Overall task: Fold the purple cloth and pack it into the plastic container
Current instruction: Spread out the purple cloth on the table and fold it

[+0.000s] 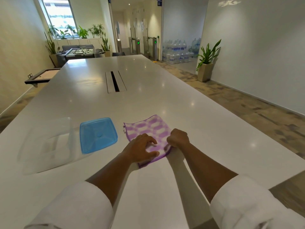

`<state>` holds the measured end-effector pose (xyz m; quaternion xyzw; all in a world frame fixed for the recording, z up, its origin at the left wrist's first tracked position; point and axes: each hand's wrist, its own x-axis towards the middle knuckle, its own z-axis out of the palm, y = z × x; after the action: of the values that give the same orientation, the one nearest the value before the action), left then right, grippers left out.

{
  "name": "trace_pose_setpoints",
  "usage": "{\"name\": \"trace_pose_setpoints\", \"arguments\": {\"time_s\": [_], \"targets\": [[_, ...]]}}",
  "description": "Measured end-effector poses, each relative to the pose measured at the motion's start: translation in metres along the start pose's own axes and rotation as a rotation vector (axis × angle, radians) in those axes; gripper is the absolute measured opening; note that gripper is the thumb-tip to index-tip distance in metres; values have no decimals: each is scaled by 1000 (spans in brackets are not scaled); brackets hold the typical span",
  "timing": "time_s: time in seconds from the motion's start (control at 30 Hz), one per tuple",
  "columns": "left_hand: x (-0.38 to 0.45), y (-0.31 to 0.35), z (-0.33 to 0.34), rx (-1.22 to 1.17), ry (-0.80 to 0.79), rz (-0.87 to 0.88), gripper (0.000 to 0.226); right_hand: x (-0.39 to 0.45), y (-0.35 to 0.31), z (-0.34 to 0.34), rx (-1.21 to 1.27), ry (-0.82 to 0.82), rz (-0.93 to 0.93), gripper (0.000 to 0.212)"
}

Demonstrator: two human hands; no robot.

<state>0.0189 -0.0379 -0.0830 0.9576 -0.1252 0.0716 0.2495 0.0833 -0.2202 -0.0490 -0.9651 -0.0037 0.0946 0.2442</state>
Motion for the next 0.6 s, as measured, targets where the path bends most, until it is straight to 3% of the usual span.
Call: {"name": "trace_pose_setpoints", "arguments": {"time_s": [0.1, 0.17, 0.23, 0.37, 0.43, 0.5, 0.6], "targets": [[0, 10, -1, 54, 1, -48, 77, 0, -7, -9, 183, -10, 33, 10], [0, 15, -1, 120, -15, -56, 94, 2, -12, -12, 412, -8, 95, 17], [1, 16, 1, 201, -29, -50, 96, 6, -14, -14, 633, 15, 142, 17], [2, 10, -2, 200, -6, -40, 67, 12, -13, -20, 825, 33, 148, 13], [2, 7, -7, 129, 15, -61, 53, 12, -10, -24, 852, -4, 133, 38], [1, 3, -14, 76, 52, -103, 43, 9, -5, -31, 751, -36, 86, 53], [1, -4, -29, 45, 128, -143, 34, 4, 4, -38, 526, -47, -57, 41]]}}
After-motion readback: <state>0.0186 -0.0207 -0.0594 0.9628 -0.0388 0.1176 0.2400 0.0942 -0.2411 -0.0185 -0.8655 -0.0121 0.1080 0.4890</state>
